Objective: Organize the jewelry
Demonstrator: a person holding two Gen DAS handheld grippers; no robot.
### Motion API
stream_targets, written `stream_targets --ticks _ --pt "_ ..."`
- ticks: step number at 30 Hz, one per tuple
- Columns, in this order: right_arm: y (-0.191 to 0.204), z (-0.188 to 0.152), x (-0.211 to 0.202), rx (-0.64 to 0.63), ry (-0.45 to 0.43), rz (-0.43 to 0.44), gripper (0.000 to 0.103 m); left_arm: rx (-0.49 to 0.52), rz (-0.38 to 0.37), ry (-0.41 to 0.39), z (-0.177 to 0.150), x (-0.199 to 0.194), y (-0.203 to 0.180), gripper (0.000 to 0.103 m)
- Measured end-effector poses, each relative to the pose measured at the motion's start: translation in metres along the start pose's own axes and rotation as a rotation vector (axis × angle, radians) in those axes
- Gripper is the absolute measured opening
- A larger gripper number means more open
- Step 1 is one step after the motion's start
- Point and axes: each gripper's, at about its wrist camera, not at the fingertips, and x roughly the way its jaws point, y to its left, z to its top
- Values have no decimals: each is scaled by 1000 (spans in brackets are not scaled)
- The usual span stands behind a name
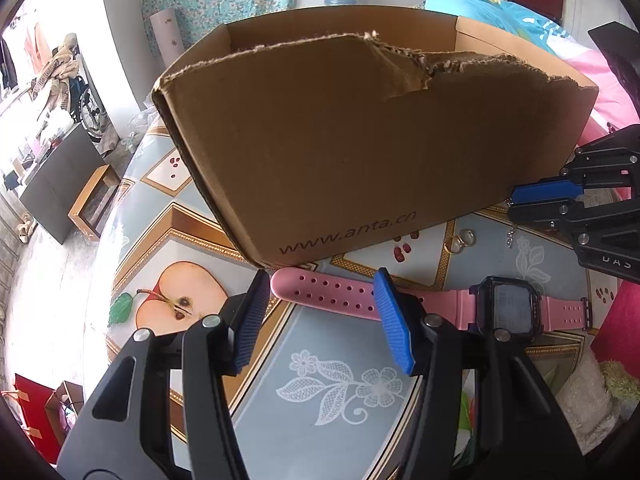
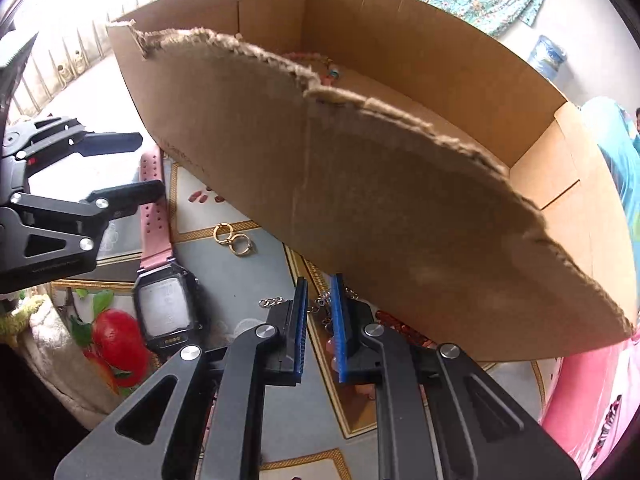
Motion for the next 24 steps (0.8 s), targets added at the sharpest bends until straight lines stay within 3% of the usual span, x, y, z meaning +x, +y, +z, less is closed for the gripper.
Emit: stream_targets --ticks 3,6,7,10,18,22,24 --pt "-5 -7 -18 43 -38 84 17 -2 0 1 0 0 3 52" --pt "0 -13 -36 76 -61 188 45 -5 1 1 0 2 3 52" --pt "6 -16 -40 76 -63 215 49 -5 2 0 0 2 3 52" --pt "33 -20 -41 22 -50 198 57 -6 2 0 -2 2 2 52" --pt "77 -37 -19 -36 -22 33 57 -36 -10 -2 -6 2 7 52" --pt "86 -37 -19 -2 -28 11 56 -58 -23 -3 -8 2 12 52" --pt "84 -38 -19 16 -28 28 48 -60 -23 -4 -9 2 13 52"
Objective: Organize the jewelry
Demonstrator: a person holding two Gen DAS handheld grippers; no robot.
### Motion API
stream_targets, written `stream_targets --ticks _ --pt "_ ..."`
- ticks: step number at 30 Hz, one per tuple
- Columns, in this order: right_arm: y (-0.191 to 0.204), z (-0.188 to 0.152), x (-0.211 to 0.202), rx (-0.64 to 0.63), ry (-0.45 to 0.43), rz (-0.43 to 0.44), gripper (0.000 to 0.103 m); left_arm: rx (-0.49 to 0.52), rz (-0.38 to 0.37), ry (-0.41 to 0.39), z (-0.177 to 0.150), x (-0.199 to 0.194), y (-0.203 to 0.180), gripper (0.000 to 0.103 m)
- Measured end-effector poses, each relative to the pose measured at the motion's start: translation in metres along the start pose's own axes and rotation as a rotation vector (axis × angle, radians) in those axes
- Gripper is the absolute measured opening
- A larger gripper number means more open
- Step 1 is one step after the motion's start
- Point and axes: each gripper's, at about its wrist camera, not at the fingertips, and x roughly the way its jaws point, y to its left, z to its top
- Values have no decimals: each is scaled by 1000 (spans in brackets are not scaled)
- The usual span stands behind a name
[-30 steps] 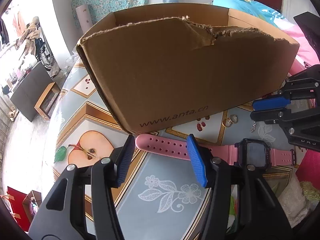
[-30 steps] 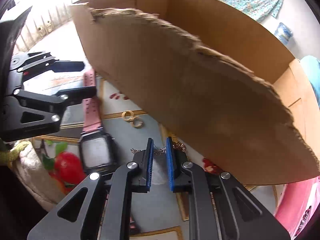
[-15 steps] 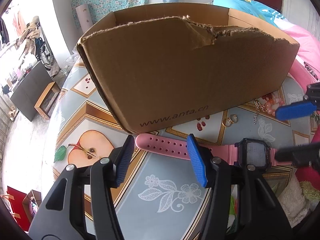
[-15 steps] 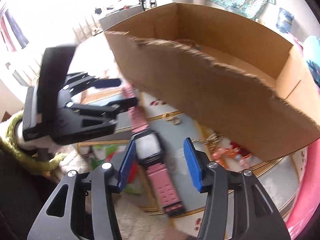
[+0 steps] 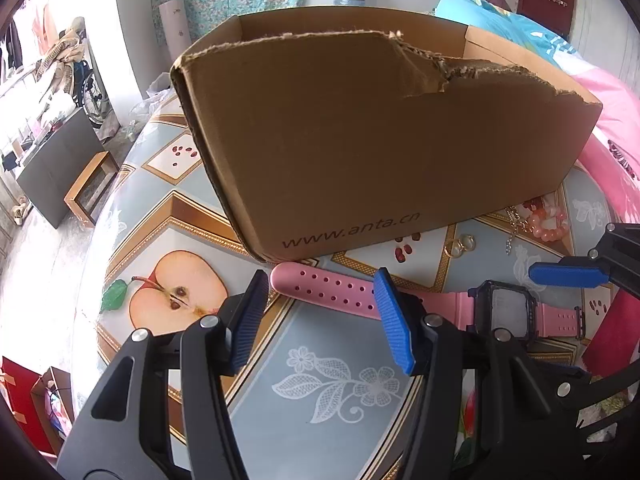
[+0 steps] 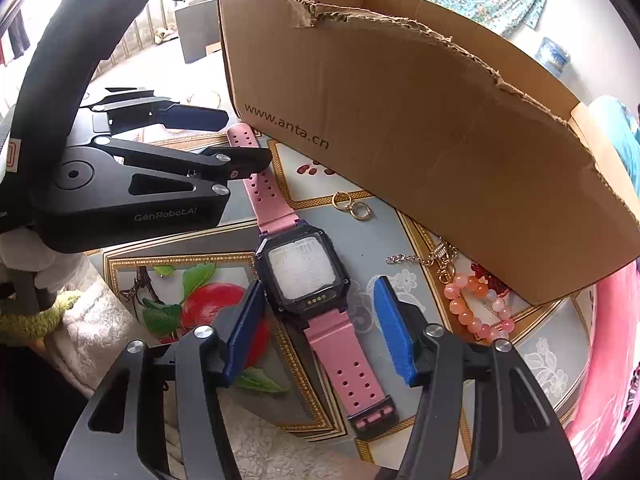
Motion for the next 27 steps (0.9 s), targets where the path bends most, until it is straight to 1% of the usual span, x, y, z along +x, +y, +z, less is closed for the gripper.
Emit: stream_targets --ticks 1,5,9,11,14,16,18,21,24,27 --pt "-1 0 -1 15 1 13 43 -1 1 0 0 0 1 53" --pt "-9 0 -11 42 6 37 43 -10 21 -2 -1 -2 3 53" --pt "-26 4 -12 77 19 105 42 -16 12 -39 -6 -14 1 53" --pt "-41 10 -14 93 29 148 42 4 6 -64 -11 -25 -1 53" --pt "-57 14 -16 112 50 221 42 61 -2 -108 -20 -42 -8 53" --pt "-67 17 -15 117 62 265 42 110 -21 -123 -28 -53 -14 55" --pt "-77 18 -11 118 77 305 41 170 -49 -117 -36 -61 -24 55" --pt "-95 19 -8 131 97 381 41 273 -55 -112 -48 -67 -42 55" --pt "-110 22 -4 136 116 449 41 364 -13 -122 -55 -66 -62 56" --pt "-118 26 0 115 134 480 41 405 26 -127 -54 -61 -73 56"
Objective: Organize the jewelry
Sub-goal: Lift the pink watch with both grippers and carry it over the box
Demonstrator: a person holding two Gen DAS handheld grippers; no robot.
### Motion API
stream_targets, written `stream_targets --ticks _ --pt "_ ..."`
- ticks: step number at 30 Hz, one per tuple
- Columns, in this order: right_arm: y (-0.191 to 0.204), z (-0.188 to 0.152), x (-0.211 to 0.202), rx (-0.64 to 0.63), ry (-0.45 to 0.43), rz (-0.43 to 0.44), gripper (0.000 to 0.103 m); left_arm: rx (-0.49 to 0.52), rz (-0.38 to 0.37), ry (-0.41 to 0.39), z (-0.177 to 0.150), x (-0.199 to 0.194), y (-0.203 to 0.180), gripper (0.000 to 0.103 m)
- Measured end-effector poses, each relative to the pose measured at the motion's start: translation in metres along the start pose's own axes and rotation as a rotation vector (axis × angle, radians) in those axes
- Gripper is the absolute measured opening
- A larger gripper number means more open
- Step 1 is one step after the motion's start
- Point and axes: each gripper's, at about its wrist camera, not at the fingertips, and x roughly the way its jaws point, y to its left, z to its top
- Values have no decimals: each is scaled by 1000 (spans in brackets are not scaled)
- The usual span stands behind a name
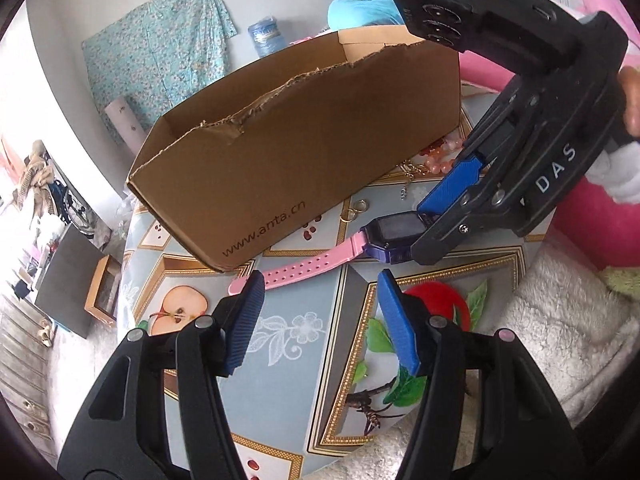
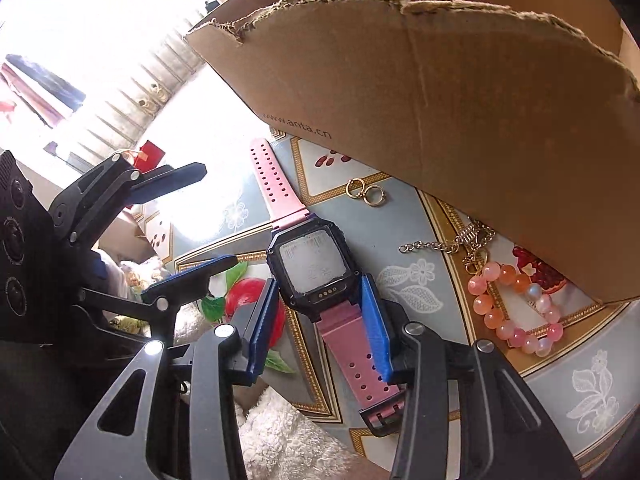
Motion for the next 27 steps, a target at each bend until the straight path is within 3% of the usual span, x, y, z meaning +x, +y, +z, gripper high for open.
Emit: stream_targets --ticks 6,9,12,16,22,27 --pt "-13 11 1 -12 49 75 41 65 26 24 3 8 -7 56" --pt "-24 -1 2 -7 71 129 41 97 21 41 2 13 -13 54" --pt "-34 -5 2 -10 91 180 41 94 -5 61 3 19 -17 40" --pt "-35 -7 7 -21 100 209 41 -4 -91 93 7 20 -6 21" --pt "-29 -2 4 -43 53 152 41 -241 -262 194 17 30 27 17" --pt "-9 -12 -6 -107 -8 6 41 -363 -359 276 25 44 49 15"
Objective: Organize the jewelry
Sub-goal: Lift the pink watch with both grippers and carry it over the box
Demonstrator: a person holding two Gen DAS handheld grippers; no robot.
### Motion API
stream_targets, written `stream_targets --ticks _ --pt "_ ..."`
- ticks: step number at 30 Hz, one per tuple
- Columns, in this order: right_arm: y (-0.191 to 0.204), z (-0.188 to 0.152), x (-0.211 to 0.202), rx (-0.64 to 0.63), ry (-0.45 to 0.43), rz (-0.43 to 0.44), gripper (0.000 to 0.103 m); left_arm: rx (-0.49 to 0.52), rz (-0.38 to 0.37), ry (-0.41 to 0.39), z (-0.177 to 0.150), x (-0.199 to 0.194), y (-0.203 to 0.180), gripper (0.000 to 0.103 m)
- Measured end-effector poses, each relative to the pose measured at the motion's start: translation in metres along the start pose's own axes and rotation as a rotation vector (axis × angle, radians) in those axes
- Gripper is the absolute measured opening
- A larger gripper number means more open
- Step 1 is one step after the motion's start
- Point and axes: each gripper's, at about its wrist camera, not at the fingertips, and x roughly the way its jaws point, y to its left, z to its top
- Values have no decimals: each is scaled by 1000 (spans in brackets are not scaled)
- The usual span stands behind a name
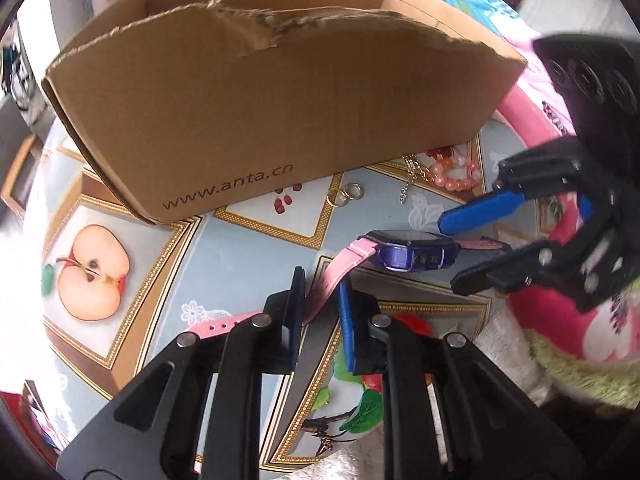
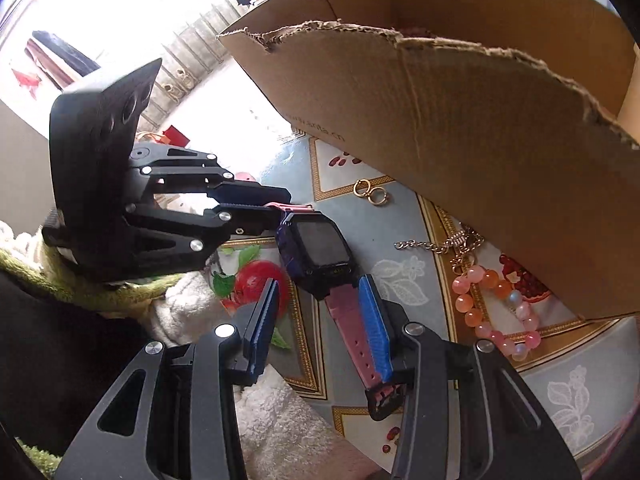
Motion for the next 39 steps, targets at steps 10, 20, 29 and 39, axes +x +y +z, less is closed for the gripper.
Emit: stream_targets --ticks 10,20,29,39 --pt "19 -19 -6 -39 -65 -355 16 -21 -28 26 19 4 13 14" --pt "10 -20 -18 126 -114 -361 6 6 22 28 9 -3 25 20" --pt "13 -26 -22 155 -120 -365 6 37 97 18 -10 -15 30 21" --pt "40 -25 -17 147 -165 -418 5 49 116 -83 -21 -36 30 3"
